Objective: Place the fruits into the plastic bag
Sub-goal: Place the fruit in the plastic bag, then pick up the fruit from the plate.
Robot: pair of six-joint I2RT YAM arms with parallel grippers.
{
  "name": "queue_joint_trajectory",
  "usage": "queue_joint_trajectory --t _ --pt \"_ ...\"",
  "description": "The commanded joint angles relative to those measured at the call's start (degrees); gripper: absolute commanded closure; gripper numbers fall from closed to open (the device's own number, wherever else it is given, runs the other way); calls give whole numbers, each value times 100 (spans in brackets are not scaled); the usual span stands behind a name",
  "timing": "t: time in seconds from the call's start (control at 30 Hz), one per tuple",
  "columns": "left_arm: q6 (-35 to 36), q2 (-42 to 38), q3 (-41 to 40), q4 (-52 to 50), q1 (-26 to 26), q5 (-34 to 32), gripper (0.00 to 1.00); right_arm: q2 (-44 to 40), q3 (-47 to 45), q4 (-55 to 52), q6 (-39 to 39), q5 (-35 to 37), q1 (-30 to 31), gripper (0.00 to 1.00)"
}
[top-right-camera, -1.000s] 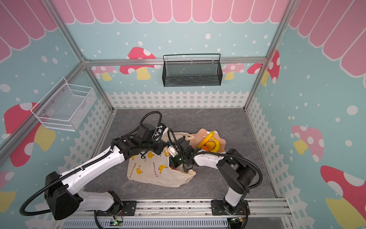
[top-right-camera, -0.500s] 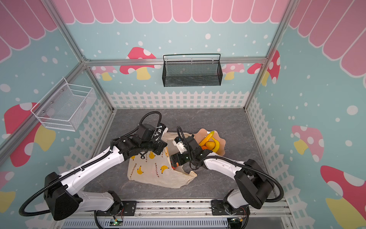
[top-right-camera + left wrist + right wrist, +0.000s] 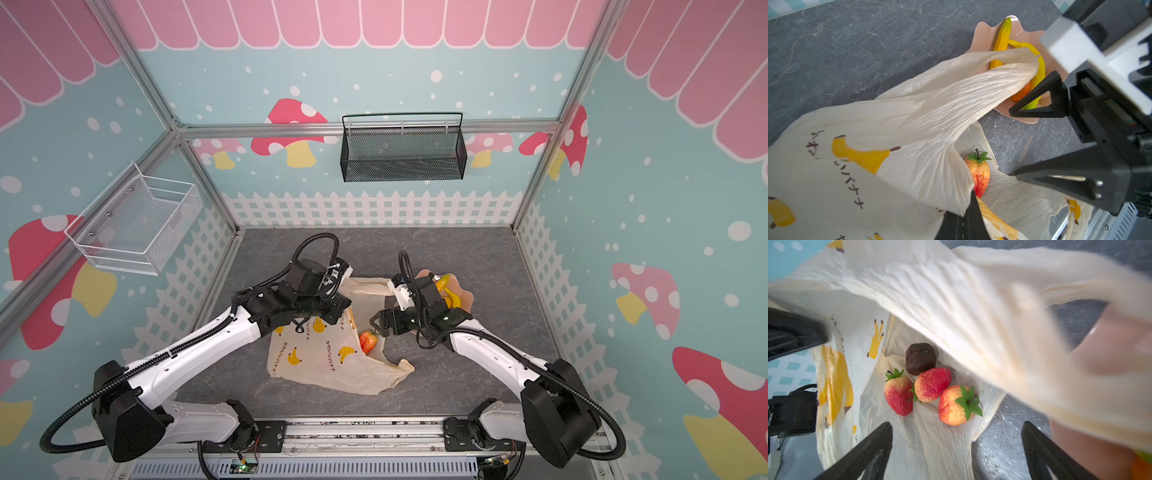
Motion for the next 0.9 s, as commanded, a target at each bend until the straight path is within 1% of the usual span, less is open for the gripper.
queue_joint_trajectory --t 0.0,0.17,0.4,0.63,0.73,0.87 --pt "-26 -62 -32 82 10 -9 100 -259 40 -533 -158 56 -259 3" --pt "-27 -61 -30 95 6 -9 100 -441 17 -852 -252 76 -545 4" --pt "-36 -78 -30 94 8 0 100 -534 -19 -988 -160 109 -733 5" --pt "-26 -108 -49 94 8 8 100 -392 216 -1550 18 612 -1022 8" --pt "-32 -123 -49 94 4 24 100 -266 353 -1799 22 955 -1125 11" --pt "-11 -123 -40 71 10 12 100 -19 542 -1956 -121 1201 -1192 16"
